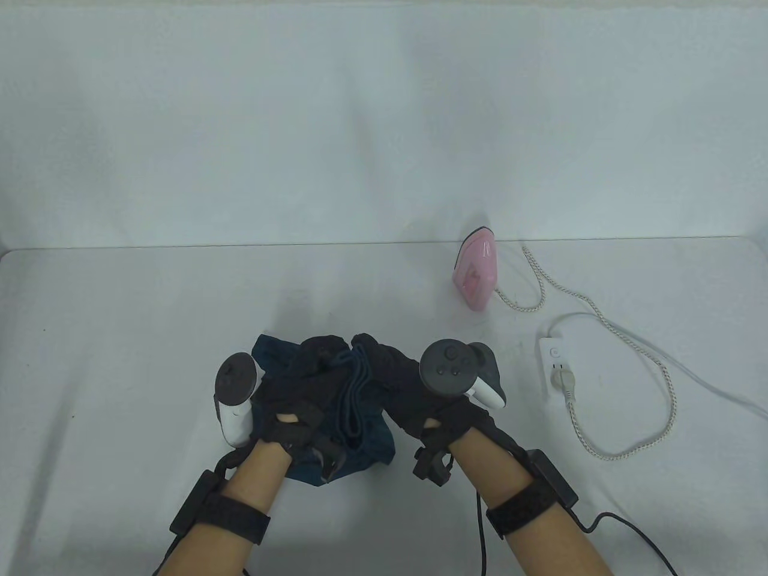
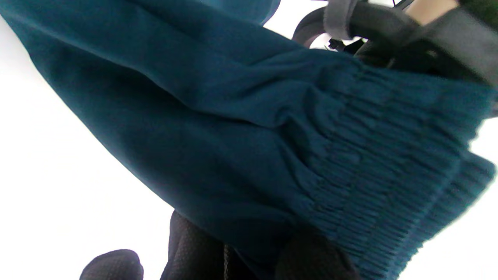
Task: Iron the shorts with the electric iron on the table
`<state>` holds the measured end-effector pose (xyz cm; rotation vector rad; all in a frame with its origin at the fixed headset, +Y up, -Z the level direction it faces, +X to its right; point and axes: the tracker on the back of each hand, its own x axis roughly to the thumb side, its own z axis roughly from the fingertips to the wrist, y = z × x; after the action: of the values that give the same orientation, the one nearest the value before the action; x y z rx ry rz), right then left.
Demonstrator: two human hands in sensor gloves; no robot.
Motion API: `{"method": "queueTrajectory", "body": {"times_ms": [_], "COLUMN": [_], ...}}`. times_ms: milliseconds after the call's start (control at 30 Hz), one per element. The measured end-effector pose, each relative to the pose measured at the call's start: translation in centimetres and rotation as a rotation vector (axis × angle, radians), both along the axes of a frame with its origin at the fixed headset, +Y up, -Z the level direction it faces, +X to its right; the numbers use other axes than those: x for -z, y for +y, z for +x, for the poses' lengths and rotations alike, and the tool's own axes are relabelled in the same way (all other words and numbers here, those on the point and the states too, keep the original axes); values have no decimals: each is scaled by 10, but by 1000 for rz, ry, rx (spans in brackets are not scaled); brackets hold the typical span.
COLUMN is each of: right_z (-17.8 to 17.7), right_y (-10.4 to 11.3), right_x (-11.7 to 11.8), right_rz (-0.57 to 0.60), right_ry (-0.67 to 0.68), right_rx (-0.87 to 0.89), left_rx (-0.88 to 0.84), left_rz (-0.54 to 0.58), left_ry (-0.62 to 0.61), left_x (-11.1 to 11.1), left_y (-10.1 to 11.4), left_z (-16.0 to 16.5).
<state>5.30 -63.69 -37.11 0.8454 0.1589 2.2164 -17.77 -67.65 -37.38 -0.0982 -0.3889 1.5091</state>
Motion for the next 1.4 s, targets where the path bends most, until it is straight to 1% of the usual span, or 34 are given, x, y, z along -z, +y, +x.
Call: {"method": "queueTrajectory", "body": {"times_ms": [100, 333, 433, 533, 600, 667, 733, 767, 867, 933, 1000, 1033, 1100, 1133, 1200, 1267, 1333, 1400], "right_z": [1, 8, 5, 5, 6, 7, 9, 11, 14, 18, 27, 30, 43, 49, 59, 70, 79, 87], "right_y": [3, 6, 6, 5, 4, 4, 3, 3, 4, 7, 12, 14, 19, 21, 26, 35, 46, 59], "right_x": [-1, 1, -1, -3, -2, -1, 0, 0, 2, 4, 7, 8, 12, 13, 16, 19, 21, 20], "right_rz": [1, -36, -18, 27, 18, 20, 11, 18, -6, -4, -9, -16, -27, -33, -38, -35, -35, -11], "right_ry": [12, 32, 13, -29, -37, -53, -64, -84, -89, -121, -152, -163, -199, -217, -230, -236, -224, -237], "right_rx": [7, 14, -27, -11, 1, 11, 5, 13, 44, 74, 86, 101, 161, 190, 244, 306, 342, 356], "left_rx": [7, 69, 78, 96, 138, 132, 127, 121, 99, 69, 41, 39, 52, 55, 66, 103, 198, 228], "left_rz": [-10, -34, -34, -46, -55, -63, -67, -58, -32, -8, 25, 24, 12, 40, 69, 98, 173, 226], "left_ry": [-33, -216, -243, -230, -226, -201, -202, -187, -146, -91, -46, -46, -107, -111, -64, -59, 4, 43], "left_x": [2, 7, 7, 8, 7, 6, 6, 6, 5, 4, 4, 4, 5, 5, 5, 6, 5, 3], "left_y": [-1, 0, -2, -3, -4, -6, -6, -6, -4, -2, 4, 5, 11, 14, 21, 35, 53, 68], "left_z": [0, 1, 3, 2, 3, 5, 7, 7, 5, 1, -4, -5, -8, -10, -12, -16, -22, -28]}}
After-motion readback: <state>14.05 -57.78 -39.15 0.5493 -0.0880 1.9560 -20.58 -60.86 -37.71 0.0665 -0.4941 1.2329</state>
